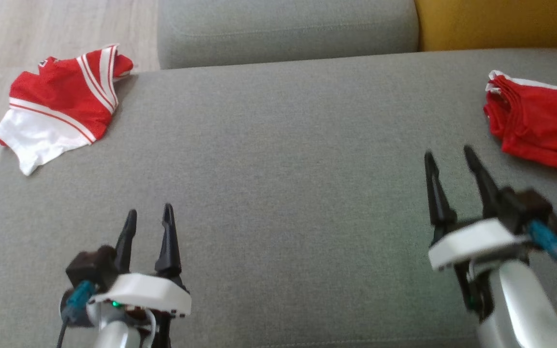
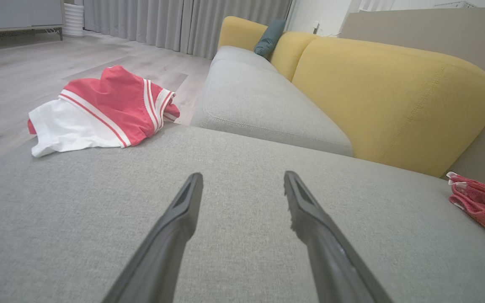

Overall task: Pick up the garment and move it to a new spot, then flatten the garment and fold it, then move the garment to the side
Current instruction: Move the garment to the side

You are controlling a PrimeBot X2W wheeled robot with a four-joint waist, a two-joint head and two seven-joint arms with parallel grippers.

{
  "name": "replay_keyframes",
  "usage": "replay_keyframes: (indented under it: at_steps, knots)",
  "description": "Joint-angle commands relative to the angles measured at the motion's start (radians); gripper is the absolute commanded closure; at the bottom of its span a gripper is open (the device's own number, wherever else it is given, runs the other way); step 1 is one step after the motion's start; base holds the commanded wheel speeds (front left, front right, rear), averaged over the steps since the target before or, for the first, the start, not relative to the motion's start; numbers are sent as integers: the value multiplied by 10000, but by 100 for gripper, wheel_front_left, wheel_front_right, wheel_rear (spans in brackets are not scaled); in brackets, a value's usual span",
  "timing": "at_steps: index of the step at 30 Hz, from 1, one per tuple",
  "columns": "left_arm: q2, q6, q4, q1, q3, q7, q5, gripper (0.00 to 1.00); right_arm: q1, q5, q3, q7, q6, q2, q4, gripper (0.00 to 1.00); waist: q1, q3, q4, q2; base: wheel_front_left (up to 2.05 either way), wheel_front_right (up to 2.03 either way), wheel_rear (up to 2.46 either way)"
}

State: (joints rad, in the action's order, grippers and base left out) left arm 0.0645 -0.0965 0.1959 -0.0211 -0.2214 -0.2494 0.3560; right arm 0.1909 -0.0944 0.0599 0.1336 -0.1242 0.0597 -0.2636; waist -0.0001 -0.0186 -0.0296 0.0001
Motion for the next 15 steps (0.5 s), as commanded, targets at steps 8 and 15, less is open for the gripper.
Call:
replay_keyframes:
  at_steps: [8, 15]
  knots:
    - [-33, 68, -400, 9, 170, -123, -26, 0, -1248, -927, 331, 204, -65, -93, 1461, 0, 1, 253, 310, -1, 0, 0, 0]
    - [-80, 104, -431, 138, 74, -123, -29, 0, -1640, -997, 379, 141, -65, -94, 1688, 0, 1, 282, 356, -1, 0, 0, 0]
